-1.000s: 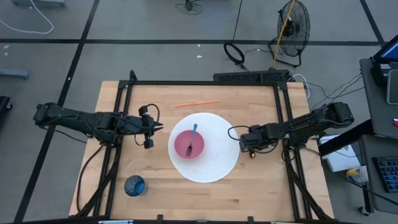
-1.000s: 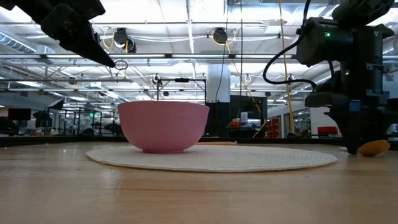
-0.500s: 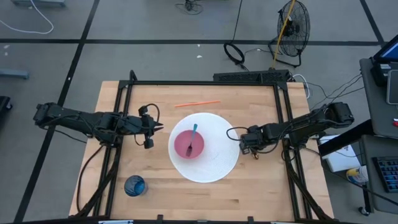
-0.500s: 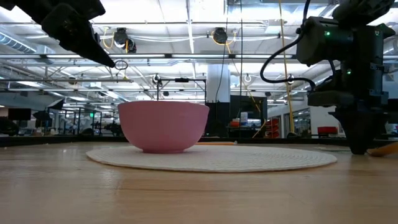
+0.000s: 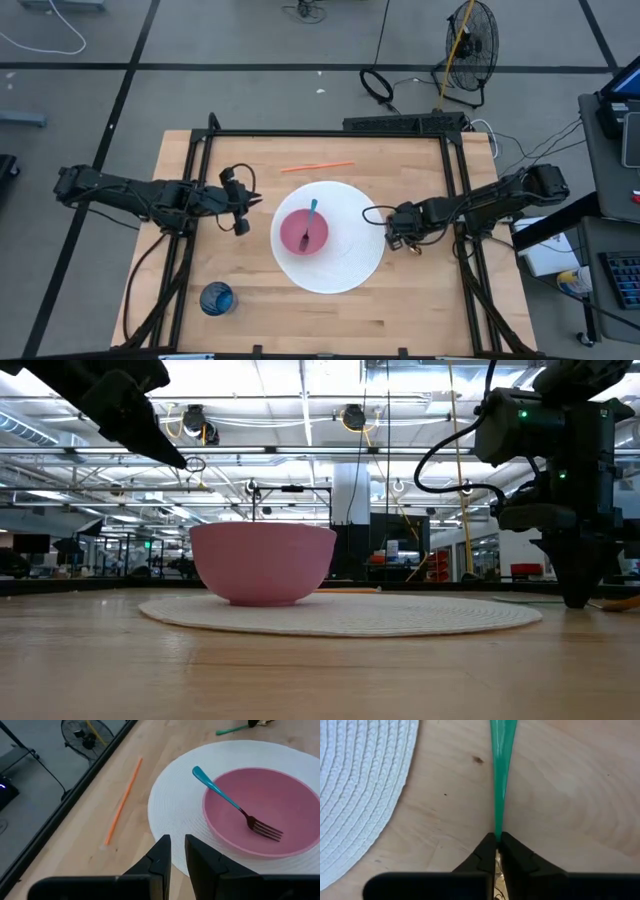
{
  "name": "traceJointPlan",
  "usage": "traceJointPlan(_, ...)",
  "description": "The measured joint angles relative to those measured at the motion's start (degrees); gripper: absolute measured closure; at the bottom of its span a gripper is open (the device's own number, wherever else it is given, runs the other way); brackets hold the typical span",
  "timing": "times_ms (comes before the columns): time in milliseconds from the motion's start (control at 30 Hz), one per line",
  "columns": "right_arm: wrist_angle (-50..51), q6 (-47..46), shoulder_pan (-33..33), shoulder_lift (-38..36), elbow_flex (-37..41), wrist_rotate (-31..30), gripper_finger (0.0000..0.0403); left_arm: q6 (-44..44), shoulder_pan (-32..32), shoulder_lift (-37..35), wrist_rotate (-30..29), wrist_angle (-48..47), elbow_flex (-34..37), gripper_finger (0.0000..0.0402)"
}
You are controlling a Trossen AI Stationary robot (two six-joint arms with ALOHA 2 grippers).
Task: Pick & Place Utensil
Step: Put the green spoon into the pink bowl
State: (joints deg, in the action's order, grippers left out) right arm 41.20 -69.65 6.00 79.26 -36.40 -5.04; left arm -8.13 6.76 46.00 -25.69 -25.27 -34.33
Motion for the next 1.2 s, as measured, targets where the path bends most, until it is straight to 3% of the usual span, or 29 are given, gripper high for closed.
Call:
traceJointPlan(367, -0.25, 4.36, 0.36, -0.70, 0.04, -4.63, 0.0399, -1.32, 0.00, 0.00, -0.13, 1.89, 0.00, 0.0339)
traceJointPlan(600, -0.05, 5.13, 2.31, -4.76, 0.35, -14.55, 0.0401, -2.73, 0.00, 0.00, -1.44, 2.55, 0.00, 0.0339)
traceJointPlan(867, -0.79, 7.58, 4.96, -10.38, 0.22, -20.81, 0.0402, -2.92, 0.00, 0.00, -1.40, 5.44, 0.00, 0.0339)
traceJointPlan(1033, -8.99, 15.86, 6.10, -12.89, 0.17, -25.49, 0.0402, -2.73, 0.00, 0.57, -1.30, 9.24, 0.00, 0.0339)
traceJointPlan(1200, -27.61, 32.71, 5.97, -13.18, 0.15, -26.62, 0.0402, -1.88, 0.00, 3.34, 4.15, 15.30, -0.02, 0.0339)
